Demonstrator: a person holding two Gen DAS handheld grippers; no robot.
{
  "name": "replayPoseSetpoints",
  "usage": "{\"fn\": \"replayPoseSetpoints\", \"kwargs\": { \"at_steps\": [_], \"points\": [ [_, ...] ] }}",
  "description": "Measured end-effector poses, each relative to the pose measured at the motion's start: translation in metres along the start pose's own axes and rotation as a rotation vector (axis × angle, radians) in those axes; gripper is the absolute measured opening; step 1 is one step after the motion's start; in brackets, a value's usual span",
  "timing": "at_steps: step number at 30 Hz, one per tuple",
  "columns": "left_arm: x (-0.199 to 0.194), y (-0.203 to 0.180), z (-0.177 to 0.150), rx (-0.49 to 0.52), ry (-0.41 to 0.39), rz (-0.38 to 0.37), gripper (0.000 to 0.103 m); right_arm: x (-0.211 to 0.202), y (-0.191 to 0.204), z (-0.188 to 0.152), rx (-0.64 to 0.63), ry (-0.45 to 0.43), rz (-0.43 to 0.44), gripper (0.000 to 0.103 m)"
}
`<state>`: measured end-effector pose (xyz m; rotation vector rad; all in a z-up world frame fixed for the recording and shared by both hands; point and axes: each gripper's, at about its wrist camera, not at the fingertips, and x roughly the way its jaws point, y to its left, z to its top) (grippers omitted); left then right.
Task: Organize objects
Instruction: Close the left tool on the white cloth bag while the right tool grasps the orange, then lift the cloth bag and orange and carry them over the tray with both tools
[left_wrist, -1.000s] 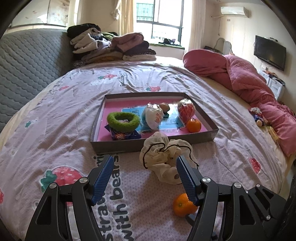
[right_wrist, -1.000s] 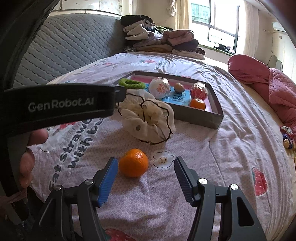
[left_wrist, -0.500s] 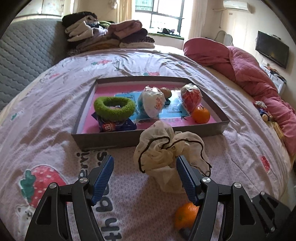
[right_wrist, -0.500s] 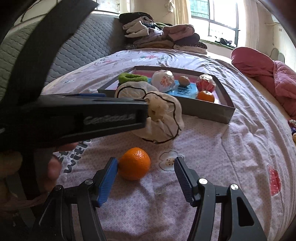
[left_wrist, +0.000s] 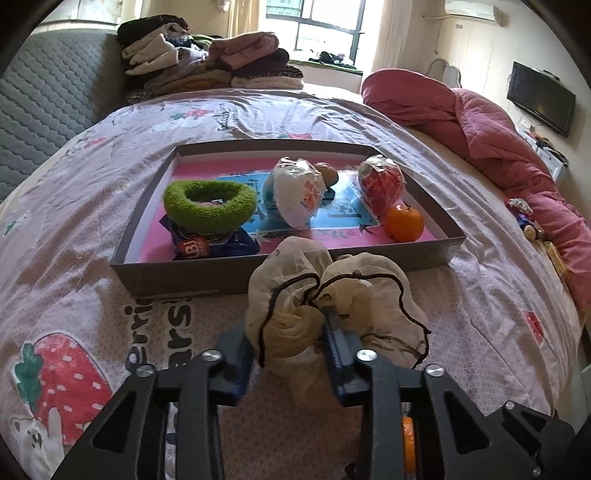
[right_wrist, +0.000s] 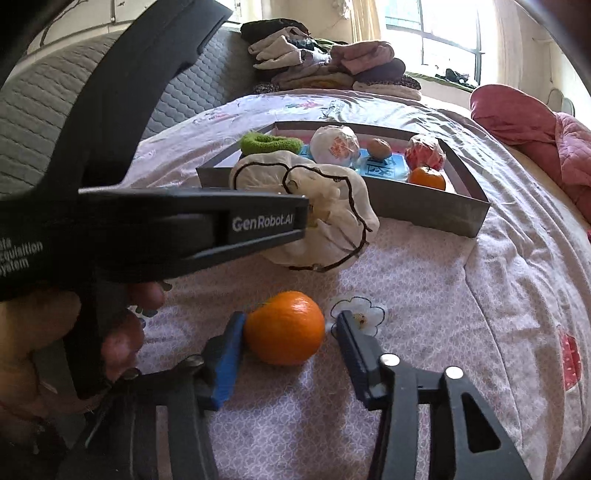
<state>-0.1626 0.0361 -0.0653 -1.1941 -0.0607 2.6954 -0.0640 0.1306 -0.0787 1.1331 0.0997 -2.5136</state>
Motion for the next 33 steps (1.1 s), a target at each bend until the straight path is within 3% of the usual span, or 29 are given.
{"fn": "replayPoseSetpoints", "kwargs": {
  "at_steps": [5,8,24,33],
  "points": [
    [0.004,0.0,0.0,-0.007,0.006,-0.019,0.016,0.0,0.001,-0.001,-0.014,-0.004,0.001,0.042],
    [0.003,0.002,-0.002,-0.019,-0.005,-0.021,0.014,-0.001,-0.001,-0.002,-0.004,-0.008,0.013,0.041],
    [-0.029,-0.008,-0.011,0.018,-0.065,0.035,0.012,-0.021,-0.022,0.003,0.056,-0.073,-0.063,0.041],
    [-0.07,-0.006,-0.009,0.0,-0.136,0.06,0.012,-0.044,-0.03,0.013,0.055,-0.152,-0.127,0.041]
  ]
}}
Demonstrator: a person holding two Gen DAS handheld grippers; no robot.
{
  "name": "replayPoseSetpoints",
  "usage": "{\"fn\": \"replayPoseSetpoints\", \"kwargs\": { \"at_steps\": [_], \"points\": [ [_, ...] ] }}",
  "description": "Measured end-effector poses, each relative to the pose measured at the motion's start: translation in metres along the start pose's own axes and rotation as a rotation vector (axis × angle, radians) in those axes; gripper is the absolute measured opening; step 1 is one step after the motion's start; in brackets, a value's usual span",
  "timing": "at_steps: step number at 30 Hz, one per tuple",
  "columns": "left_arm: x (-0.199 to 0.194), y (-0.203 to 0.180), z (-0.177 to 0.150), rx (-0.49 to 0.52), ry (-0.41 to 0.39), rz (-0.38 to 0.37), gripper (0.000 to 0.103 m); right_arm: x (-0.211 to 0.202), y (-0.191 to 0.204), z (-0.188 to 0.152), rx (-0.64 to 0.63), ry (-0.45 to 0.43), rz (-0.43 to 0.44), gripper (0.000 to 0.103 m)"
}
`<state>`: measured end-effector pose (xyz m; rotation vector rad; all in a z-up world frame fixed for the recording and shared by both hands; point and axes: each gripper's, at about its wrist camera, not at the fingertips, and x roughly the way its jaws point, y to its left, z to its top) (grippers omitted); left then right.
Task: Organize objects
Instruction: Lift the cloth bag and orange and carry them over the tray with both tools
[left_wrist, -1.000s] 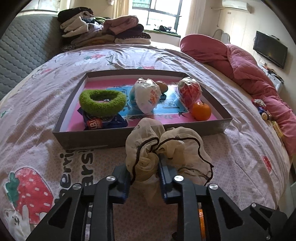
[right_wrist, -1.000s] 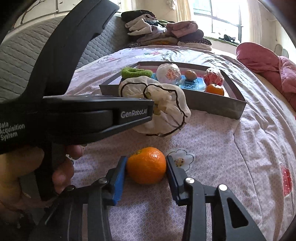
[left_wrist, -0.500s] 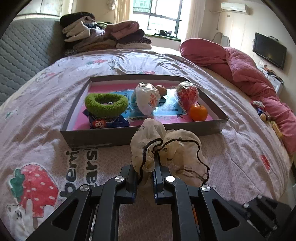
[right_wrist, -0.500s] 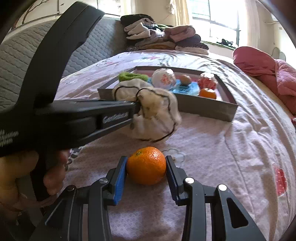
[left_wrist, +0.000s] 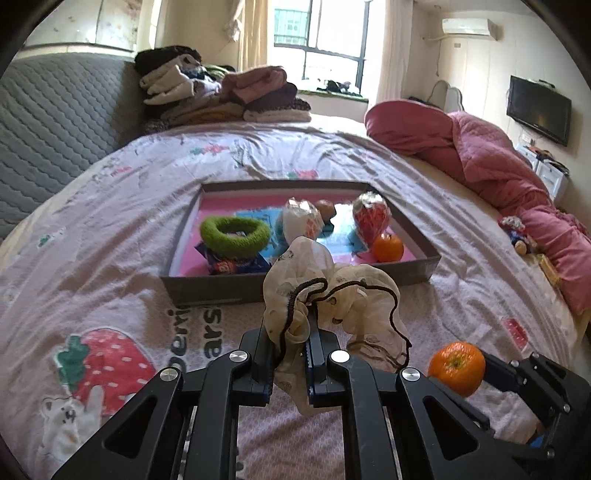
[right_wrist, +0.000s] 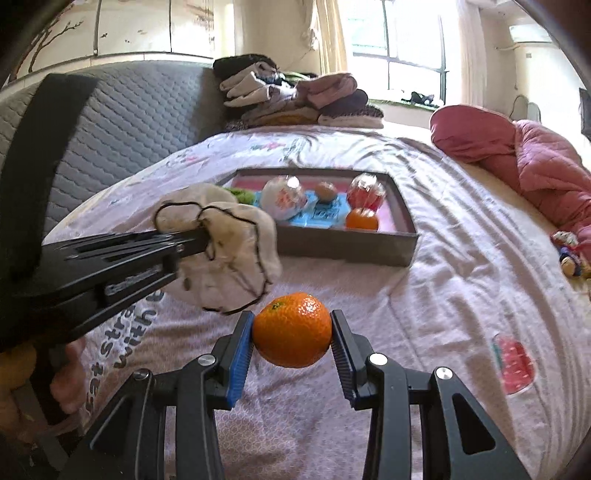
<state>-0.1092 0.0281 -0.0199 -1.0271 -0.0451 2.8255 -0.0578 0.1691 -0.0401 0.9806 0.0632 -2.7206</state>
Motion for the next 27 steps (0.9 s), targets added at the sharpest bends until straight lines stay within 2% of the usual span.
{"fn": "replayPoseSetpoints", "kwargs": {
  "at_steps": [13,27],
  "points": [
    [-0.042,0.004,0.006,-0.03,-0.067,0.01,0.012,-0.026,-0.009,0.013,-0.003,-0.084,-0.059,0.041],
    [-0.053,0.01,0.009,-0.051,-0.099,0.015,0.012,-0.038,-0.024,0.028,0.014,-0.141,-0.095,0.041]
  ]
}}
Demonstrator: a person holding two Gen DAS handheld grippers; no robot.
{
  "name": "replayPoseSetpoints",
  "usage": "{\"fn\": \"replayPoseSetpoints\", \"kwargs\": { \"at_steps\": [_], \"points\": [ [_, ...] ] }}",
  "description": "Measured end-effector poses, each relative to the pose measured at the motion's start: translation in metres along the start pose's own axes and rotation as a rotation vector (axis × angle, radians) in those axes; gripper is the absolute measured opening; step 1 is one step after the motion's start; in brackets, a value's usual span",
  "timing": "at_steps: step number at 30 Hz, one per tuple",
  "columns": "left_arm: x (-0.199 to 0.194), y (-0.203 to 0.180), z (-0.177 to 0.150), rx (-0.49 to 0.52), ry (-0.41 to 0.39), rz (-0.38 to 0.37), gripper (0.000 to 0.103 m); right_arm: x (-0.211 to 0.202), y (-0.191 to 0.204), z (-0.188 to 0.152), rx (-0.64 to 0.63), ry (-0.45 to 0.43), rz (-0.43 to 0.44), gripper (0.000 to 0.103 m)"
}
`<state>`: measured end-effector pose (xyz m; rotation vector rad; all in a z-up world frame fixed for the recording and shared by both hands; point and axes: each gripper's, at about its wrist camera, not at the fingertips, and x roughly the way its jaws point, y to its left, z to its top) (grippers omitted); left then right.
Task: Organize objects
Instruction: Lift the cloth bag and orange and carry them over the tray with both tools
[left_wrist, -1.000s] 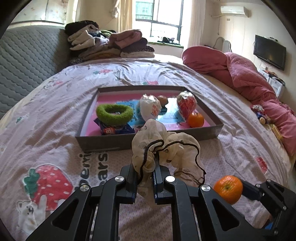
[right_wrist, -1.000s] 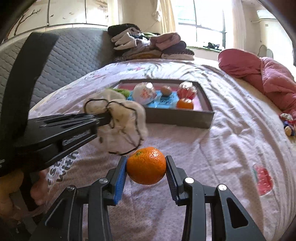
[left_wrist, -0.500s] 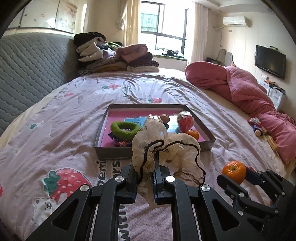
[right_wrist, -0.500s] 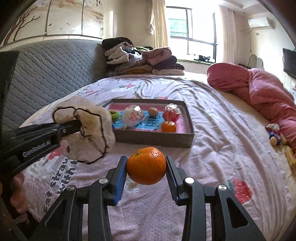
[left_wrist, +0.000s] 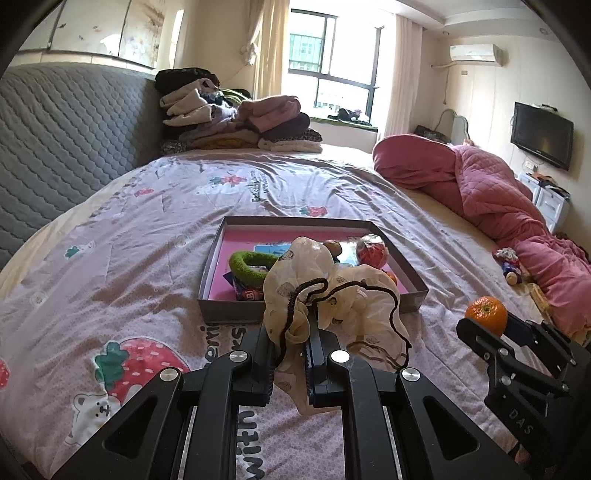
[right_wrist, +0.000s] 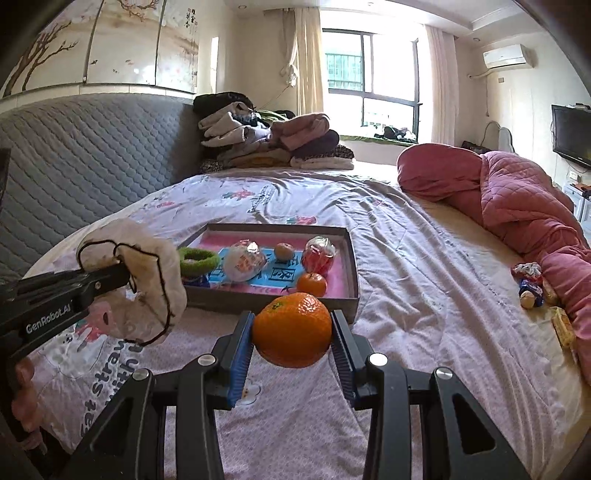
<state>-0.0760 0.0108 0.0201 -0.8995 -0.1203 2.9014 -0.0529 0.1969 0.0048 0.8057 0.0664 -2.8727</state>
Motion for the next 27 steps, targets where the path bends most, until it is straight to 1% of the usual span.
{"fn": "replayPoseSetpoints", "kwargs": {
  "at_steps": [12,22,27],
  "points": [
    [0.001,0.007,0.003,-0.008,-0.027,-0.005,0.012,0.005,-0.005,0.016,-0.007,-0.019,-0.006,0.041],
    [0.015,0.015,0.011,-0.025,-0.024,-0.004,0.012,0.018,-0.002,0.027,-0.02,-0.016,-0.001,0.041],
    [0.023,0.022,0.017,-0.017,-0.03,0.02,0.012,0.025,-0.004,0.032,-0.021,-0.02,-0.001,0.041]
  ]
}}
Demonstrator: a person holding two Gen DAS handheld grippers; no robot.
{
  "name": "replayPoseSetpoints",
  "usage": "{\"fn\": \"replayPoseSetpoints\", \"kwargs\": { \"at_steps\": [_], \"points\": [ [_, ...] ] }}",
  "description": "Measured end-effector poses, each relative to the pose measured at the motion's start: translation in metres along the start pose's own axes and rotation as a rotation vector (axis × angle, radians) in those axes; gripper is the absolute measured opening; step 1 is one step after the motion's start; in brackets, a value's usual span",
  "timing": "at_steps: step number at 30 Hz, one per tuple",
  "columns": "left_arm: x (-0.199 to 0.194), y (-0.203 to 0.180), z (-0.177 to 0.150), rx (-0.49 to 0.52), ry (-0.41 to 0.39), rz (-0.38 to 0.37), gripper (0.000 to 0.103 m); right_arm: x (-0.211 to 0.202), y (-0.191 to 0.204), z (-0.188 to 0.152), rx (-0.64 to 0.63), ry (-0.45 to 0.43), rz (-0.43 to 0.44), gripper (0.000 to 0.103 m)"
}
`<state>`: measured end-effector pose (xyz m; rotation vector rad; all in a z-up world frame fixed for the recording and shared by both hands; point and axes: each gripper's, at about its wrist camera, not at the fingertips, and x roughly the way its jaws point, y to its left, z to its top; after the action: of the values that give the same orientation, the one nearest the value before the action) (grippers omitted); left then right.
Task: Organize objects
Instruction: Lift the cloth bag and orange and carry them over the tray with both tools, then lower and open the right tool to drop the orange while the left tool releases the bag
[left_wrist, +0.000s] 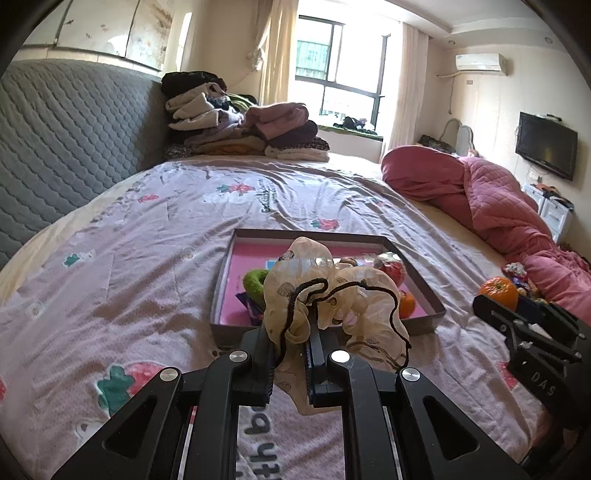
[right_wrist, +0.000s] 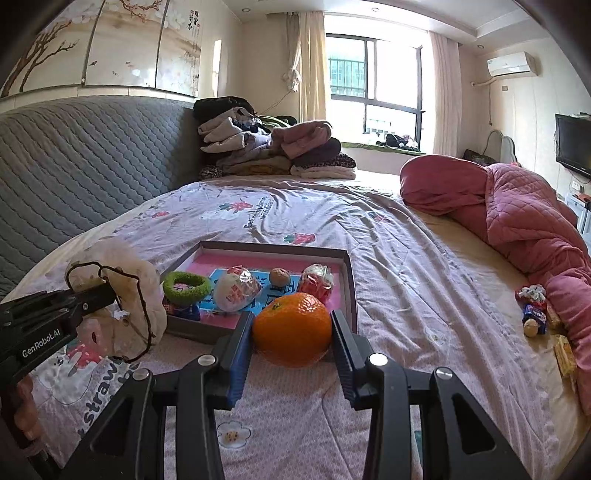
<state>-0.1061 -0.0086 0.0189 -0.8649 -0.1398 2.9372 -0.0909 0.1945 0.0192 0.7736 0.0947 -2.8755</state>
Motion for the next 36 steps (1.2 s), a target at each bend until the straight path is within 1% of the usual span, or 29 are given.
{"fn": "replayPoseSetpoints", "kwargs": {
  "at_steps": [7,14,18,23,29,36],
  "points": [
    [0.011,0.013,0.01,-0.01,-0.004,0.019,0.012,0.011,-0.003,0.01,-0.004,-0.003,0.008,0.041],
    [0.025,0.021,0.029,-0.004,-0.009,0.034,0.012,0.025,0.0,0.018,-0.022,0.001,0.006,0.041],
    [0.034,0.024,0.038,-0.005,-0.006,0.055,0.012,0.036,0.002,0.022,-0.028,0.01,0.001,0.041],
    [0.047,0.027,0.05,-0.001,-0.015,0.068,0.012,0.048,0.007,0.027,-0.041,0.013,0.011,0.041],
    [0.068,0.029,0.061,0.001,-0.001,0.081,0.012,0.066,0.011,0.029,-0.051,0.028,0.016,0.041],
    [0.094,0.031,0.066,0.007,0.024,0.092,0.012,0.089,0.018,0.029,-0.066,0.051,0.025,0.041]
  ]
}}
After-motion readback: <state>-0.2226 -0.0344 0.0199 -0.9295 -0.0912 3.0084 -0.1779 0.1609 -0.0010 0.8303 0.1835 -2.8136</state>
